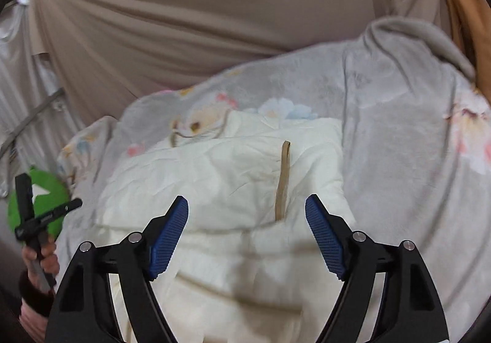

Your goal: Fold large clothes

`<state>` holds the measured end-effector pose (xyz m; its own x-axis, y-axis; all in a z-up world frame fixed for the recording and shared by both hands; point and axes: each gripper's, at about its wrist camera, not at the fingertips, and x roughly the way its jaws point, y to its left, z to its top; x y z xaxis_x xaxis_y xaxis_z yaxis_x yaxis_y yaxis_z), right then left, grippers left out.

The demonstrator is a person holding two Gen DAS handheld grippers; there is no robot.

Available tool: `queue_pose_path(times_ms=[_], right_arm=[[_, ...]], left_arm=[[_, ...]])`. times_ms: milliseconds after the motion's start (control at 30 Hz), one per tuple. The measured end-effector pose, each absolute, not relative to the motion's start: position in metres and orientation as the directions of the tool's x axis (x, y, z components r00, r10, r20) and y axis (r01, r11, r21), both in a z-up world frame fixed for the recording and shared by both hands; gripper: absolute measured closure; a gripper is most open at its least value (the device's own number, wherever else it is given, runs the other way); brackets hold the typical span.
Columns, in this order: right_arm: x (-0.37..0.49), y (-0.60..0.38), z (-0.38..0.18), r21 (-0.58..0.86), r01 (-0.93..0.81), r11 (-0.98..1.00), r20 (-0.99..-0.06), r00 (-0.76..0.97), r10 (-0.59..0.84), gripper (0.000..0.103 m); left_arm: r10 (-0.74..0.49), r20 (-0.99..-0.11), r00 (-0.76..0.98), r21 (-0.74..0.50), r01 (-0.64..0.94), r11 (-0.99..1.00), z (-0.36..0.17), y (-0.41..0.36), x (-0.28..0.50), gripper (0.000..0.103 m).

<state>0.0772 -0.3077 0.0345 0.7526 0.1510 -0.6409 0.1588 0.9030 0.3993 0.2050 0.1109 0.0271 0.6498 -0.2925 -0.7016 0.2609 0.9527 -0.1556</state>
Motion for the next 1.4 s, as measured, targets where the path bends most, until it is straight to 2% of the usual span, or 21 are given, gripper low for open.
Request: queue_pose_path(times_ms=[67, 100, 133, 200, 300, 367, 400, 467, 533, 600, 733, 867, 967, 1000, 1033, 1167, 1267, 1300, 1333, 1367, 1400], right_arm=[[0.109, -0.313, 0.006, 0.424, 0.198, 0.884, -0.704, 0.685, 0.184, 0.031], [0.117, -0.314, -0.007, 0.443, 0.195, 0.875, -0.73, 0.646, 0.225, 0.066], [0.123, -0.309, -0.013, 0.454, 0.179, 0.873, -0.751, 0.605, 0.267, 0.093], [0.108, -0.293, 0.004, 0.426, 0.112, 0.898, -0.715, 0.649, 0.259, 0.094], [0.063, -0.276, 0.053, 0.384, -0.019, 0.923, -0.576, 0.776, 0.256, 0.096], [0.047, -0.281, 0.06, 0.395, -0.022, 0.918, -0.543, 0.801, 0.253, 0.096], [0.049, -0.284, 0.053, 0.391, -0.001, 0.92, -0.566, 0.789, 0.241, 0.096], [0.067, -0.286, 0.015, 0.325, 0.08, 0.942, -0.687, 0.705, 0.176, 0.096], [0.089, -0.29, -0.032, 0.328, 0.122, 0.937, -0.776, 0.6, 0.194, 0.095], [0.09, -0.293, -0.036, 0.35, 0.125, 0.928, -0.768, 0.605, 0.208, 0.095], [0.082, -0.3, 0.003, 0.313, 0.14, 0.94, -0.764, 0.625, 0.161, 0.078], [0.091, -0.318, 0.044, 0.274, 0.148, 0.95, -0.712, 0.695, 0.098, 0.071], [0.129, -0.333, 0.062, 0.264, 0.148, 0.953, -0.684, 0.726, 0.077, 0.049], [0.144, -0.336, 0.061, 0.269, 0.155, 0.951, -0.681, 0.729, 0.074, 0.039], [0.161, -0.342, 0.057, 0.267, 0.169, 0.949, -0.684, 0.727, 0.063, 0.036], [0.216, -0.373, 0.017, 0.245, 0.313, 0.918, -0.758, 0.652, -0.02, 0.034], [0.232, -0.394, -0.023, 0.359, 0.368, 0.858, -0.813, 0.575, 0.093, 0.035], [0.233, -0.396, -0.028, 0.388, 0.361, 0.848, -0.809, 0.574, 0.126, 0.044], [0.232, -0.395, -0.028, 0.389, 0.338, 0.857, -0.801, 0.583, 0.134, 0.063], [0.229, -0.39, -0.022, 0.385, 0.295, 0.874, -0.785, 0.604, 0.142, 0.077], [0.222, -0.385, -0.011, 0.381, 0.263, 0.886, -0.758, 0.638, 0.136, 0.088]], left_arm=[[-0.254, -0.751, 0.609, -0.132, 0.237, 0.962, 0.003, 0.106, 0.225, 0.048], [-0.243, -0.768, 0.592, -0.127, 0.231, 0.965, -0.005, 0.107, 0.23, 0.051], [-0.238, -0.775, 0.585, -0.122, 0.231, 0.965, -0.01, 0.109, 0.23, 0.051], [-0.224, -0.778, 0.587, -0.095, 0.241, 0.966, -0.013, 0.114, 0.226, 0.052], [-0.212, -0.781, 0.588, -0.072, 0.253, 0.965, -0.014, 0.12, 0.218, 0.055], [-0.214, -0.779, 0.589, -0.068, 0.26, 0.963, -0.018, 0.122, 0.213, 0.055], [-0.213, -0.776, 0.594, -0.062, 0.264, 0.963, -0.021, 0.121, 0.211, 0.056], [-0.202, -0.768, 0.607, -0.037, 0.273, 0.961, -0.027, 0.116, 0.209, 0.055], [-0.189, -0.763, 0.618, -0.011, 0.28, 0.96, -0.029, 0.111, 0.208, 0.055], [-0.18, -0.763, 0.621, 0.0, 0.279, 0.96, -0.024, 0.11, 0.207, 0.056], [-0.247, -0.744, 0.621, -0.049, 0.317, 0.947, 0.012, 0.112, 0.204, 0.057], [-0.352, -0.673, 0.651, -0.082, 0.407, 0.91, 0.072, 0.077, 0.216, 0.054], [-0.438, -0.651, 0.62, -0.105, 0.498, 0.861, 0.1, 0.018, 0.249, 0.045], [-0.459, -0.652, 0.603, -0.116, 0.519, 0.847, 0.103, -0.001, 0.26, 0.037], [-0.484, -0.659, 0.577, -0.136, 0.541, 0.83, 0.102, -0.026, 0.277, 0.035], [-0.506, -0.726, 0.466, -0.203, 0.558, 0.805, 0.071, -0.103, 0.337, 0.035], [-0.503, -0.789, 0.354, -0.26, 0.549, 0.794, 0.03, -0.14, 0.367, 0.035], [-0.484, -0.809, 0.332, -0.26, 0.536, 0.803, 0.017, -0.149, 0.376, 0.041], [-0.473, -0.82, 0.322, -0.261, 0.526, 0.81, 0.007, -0.152, 0.381, 0.053], [-0.462, -0.829, 0.314, -0.256, 0.522, 0.814, -0.001, -0.157, 0.385, 0.065], [-0.46, -0.83, 0.315, -0.254, 0.521, 0.815, -0.004, -0.16, 0.387, 0.097]])
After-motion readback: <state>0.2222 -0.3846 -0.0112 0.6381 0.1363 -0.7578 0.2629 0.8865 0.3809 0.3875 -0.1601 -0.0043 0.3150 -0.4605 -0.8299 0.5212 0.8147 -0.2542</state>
